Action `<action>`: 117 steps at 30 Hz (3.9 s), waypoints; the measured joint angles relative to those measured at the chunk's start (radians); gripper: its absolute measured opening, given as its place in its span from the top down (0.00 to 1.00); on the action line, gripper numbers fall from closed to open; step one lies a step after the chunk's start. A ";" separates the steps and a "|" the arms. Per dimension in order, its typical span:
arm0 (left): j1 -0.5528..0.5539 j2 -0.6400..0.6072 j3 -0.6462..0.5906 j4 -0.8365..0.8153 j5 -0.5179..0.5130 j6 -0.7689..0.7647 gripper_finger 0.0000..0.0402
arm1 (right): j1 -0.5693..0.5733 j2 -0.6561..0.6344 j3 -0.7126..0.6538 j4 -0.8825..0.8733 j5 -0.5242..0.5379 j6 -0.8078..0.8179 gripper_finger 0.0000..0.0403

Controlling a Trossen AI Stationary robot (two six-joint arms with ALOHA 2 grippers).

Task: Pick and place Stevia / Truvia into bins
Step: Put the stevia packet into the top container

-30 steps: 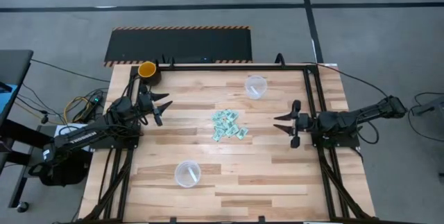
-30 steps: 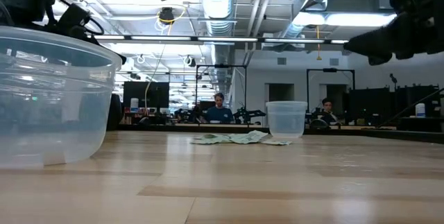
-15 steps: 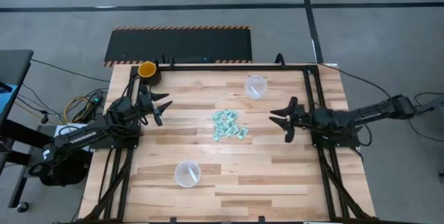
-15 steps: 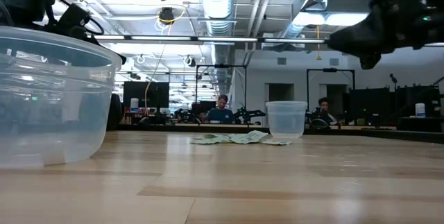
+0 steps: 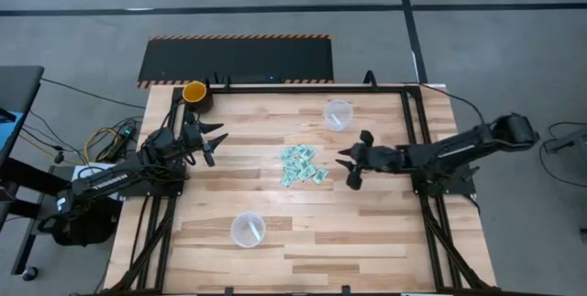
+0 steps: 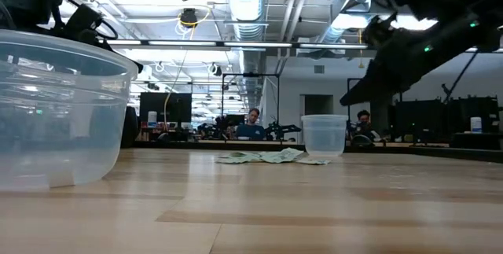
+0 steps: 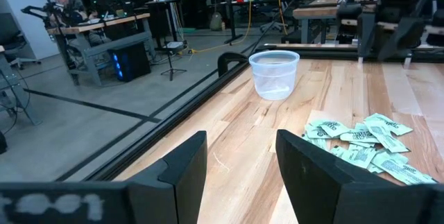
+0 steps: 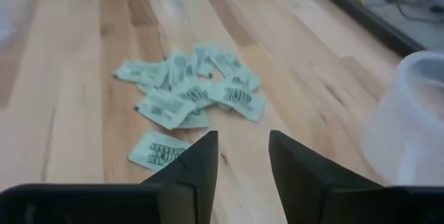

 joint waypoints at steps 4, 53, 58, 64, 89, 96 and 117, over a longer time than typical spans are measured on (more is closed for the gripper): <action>0.000 0.000 0.000 0.000 0.000 0.000 0.59 | 0.010 0.111 0.060 0.000 -0.016 0.000 0.63; 0.000 0.000 0.000 0.000 0.000 0.000 0.59 | 0.028 0.520 0.386 -0.308 -0.207 0.234 0.74; 0.000 0.000 0.000 0.000 0.000 0.000 0.59 | 0.030 0.461 0.381 -0.418 -0.231 0.245 0.86; 0.000 0.000 0.000 0.000 0.000 0.000 0.59 | 0.026 0.364 0.382 -0.477 -0.214 0.243 0.99; 0.000 0.000 0.000 0.000 0.000 0.000 0.59 | -0.320 0.070 0.385 -0.530 0.082 -0.001 1.00; 0.000 0.000 0.000 0.000 0.000 0.000 0.59 | -0.407 0.088 0.387 -0.518 0.079 -0.013 0.98; 0.000 0.000 0.000 0.000 0.003 0.000 0.59 | -0.317 0.088 0.386 -0.389 -0.223 -0.028 0.76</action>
